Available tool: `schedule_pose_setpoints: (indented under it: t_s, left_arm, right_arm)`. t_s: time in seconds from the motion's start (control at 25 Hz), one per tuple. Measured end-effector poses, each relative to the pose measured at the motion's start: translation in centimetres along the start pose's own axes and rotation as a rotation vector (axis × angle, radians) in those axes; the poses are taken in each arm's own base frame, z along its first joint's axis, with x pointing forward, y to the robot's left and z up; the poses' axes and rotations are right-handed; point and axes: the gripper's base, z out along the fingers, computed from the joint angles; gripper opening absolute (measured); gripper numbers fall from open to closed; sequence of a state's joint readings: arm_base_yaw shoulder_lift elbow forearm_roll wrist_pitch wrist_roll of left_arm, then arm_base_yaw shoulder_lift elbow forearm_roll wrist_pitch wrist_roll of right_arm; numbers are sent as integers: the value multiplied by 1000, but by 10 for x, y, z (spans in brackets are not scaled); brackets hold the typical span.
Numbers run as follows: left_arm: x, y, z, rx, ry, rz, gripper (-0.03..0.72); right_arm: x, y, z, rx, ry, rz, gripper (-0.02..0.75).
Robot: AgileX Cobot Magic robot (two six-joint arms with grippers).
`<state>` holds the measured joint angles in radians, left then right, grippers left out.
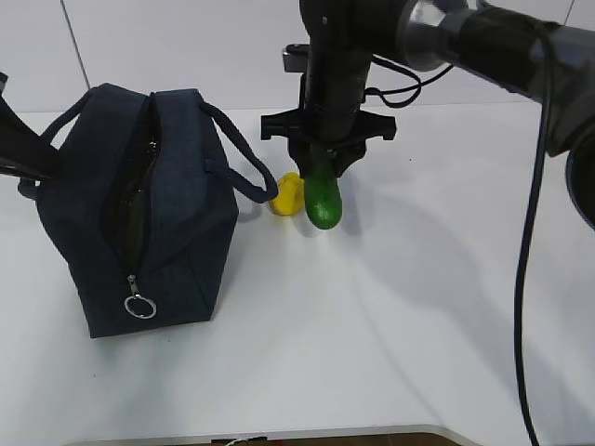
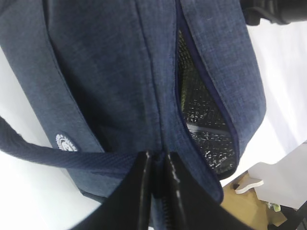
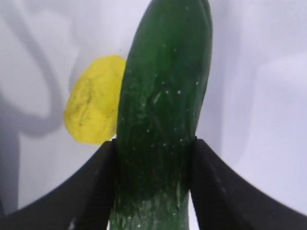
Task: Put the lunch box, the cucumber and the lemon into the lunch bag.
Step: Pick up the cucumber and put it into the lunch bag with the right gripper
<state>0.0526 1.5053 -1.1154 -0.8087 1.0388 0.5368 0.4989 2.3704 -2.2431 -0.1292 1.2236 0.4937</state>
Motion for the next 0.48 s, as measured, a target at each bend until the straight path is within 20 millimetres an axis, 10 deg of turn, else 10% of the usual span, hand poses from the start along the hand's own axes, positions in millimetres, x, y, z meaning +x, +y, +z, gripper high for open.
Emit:
schedule_pose_setpoints:
  t_s: [0.48]
  left_arm:
    - [-5,-7,0,82,-51,-13,11]
  right_arm:
    - [-5,-5,-76,-74,-109,-84,365]
